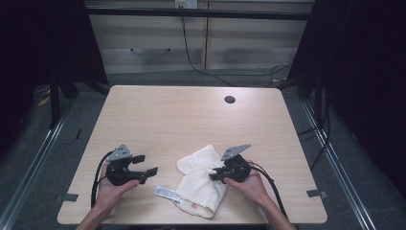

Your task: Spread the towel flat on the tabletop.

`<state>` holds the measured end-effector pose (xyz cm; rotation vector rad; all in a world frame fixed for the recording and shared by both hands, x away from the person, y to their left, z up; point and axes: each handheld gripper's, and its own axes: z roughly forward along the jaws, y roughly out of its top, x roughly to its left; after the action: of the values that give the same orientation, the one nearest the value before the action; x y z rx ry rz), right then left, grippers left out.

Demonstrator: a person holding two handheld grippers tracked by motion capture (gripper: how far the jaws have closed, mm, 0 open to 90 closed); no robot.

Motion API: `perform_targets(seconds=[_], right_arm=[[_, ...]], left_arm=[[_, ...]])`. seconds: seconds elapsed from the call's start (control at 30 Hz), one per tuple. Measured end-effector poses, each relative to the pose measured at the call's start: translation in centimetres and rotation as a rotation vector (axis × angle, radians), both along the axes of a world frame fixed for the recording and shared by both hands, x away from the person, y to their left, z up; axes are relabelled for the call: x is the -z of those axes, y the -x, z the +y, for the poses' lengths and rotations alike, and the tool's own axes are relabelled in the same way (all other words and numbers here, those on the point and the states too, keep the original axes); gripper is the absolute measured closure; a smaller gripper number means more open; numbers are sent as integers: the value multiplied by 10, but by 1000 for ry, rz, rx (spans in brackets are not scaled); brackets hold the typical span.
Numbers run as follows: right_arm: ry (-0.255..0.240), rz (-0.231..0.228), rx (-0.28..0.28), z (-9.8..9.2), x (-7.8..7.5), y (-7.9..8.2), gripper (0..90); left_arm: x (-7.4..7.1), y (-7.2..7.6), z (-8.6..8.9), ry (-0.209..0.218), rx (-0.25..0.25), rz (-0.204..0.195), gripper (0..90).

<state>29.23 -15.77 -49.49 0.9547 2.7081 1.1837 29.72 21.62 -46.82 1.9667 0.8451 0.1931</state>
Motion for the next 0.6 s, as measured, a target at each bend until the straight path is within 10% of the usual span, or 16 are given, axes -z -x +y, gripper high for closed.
perform_targets(seconds=[0.33,0.6], right_arm=[[-26,-31,155,-8,7,-22,823],[-29,-28,308,-22,7,-35,816]], left_arm=[[-13,-17,-18,62,61,25,350],[-12,-27,-40,41,45,45,263]])
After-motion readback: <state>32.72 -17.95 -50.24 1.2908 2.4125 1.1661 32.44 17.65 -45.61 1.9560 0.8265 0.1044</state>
